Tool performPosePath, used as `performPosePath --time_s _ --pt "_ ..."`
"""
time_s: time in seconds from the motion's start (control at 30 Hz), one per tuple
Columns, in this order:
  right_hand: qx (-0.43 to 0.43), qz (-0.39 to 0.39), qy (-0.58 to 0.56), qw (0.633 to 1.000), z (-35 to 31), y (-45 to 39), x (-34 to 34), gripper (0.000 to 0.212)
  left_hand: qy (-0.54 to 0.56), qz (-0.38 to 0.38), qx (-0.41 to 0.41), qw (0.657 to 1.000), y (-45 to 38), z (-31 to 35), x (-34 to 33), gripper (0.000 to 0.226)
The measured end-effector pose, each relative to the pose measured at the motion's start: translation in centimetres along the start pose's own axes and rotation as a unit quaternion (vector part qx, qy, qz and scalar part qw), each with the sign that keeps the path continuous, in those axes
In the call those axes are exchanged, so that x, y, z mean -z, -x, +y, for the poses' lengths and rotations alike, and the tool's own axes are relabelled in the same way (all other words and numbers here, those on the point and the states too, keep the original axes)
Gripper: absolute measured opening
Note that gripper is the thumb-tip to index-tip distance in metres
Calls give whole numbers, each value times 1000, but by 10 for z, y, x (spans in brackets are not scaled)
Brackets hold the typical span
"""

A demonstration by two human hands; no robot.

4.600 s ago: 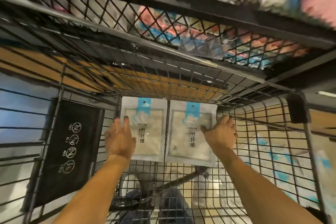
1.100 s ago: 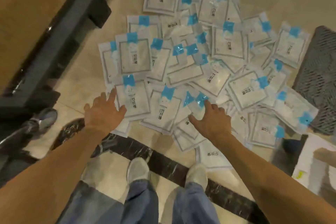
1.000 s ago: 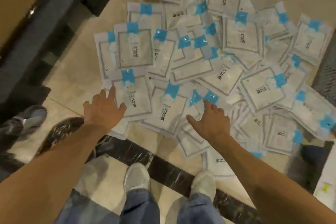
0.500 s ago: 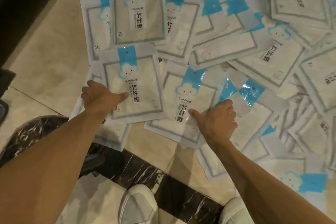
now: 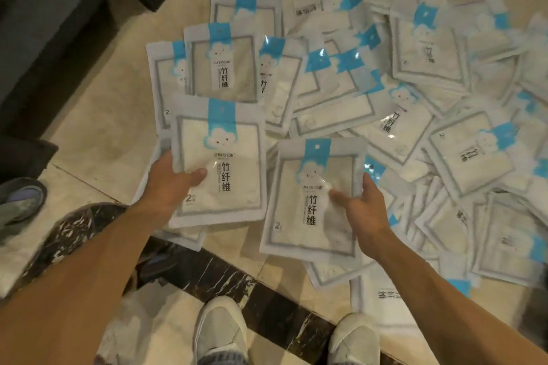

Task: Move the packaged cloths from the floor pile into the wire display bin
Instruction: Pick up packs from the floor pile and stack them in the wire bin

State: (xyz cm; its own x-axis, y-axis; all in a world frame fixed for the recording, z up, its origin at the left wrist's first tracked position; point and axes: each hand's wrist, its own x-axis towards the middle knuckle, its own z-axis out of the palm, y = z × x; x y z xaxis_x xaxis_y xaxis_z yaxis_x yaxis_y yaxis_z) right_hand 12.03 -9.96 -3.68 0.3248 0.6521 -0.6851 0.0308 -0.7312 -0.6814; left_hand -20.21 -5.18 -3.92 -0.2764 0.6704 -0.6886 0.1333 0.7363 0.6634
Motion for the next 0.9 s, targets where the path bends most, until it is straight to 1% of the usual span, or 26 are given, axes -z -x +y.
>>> performPosePath --time_s 0.1,0.17,0.4,0.5,0.57,0.6,0.63,0.73,0.77,0.83,0.87,0.9 --pt "3 -4 -37 999 -60 31 34 34 12 -12 -19 1000 46 54 18 37" --pt "8 -15 -54 998 -115 56 57 33 28 -28 -32 999 78 102 31 36" --pt "50 -47 -53 996 -354 177 140 30 107 -65 -71 990 210 315 95 37" --pt "58 -68 -72 993 -457 260 164 34 137 -75 -88 984 293 403 134 44" --pt "72 -89 -75 991 -503 299 171 37 136 -81 -115 981 334 443 156 58" --pt "75 -98 -80 989 -532 327 174 37 138 -79 -125 979 362 465 173 61" --pt "83 -108 -90 987 -558 353 177 36 145 -77 -138 977 387 484 190 60" --pt "117 -149 -101 977 -629 438 176 30 164 -61 -167 970 465 530 248 43" --pt "130 -164 -102 973 -649 465 174 28 173 -55 -181 967 489 540 268 40" --pt "150 -190 -100 965 -680 510 166 28 188 -45 -212 958 533 552 308 44" --pt "158 -205 -95 961 -694 530 161 30 195 -37 -227 954 556 556 328 49" --pt "167 -216 -87 958 -705 548 155 32 194 -26 -241 951 579 557 347 59"
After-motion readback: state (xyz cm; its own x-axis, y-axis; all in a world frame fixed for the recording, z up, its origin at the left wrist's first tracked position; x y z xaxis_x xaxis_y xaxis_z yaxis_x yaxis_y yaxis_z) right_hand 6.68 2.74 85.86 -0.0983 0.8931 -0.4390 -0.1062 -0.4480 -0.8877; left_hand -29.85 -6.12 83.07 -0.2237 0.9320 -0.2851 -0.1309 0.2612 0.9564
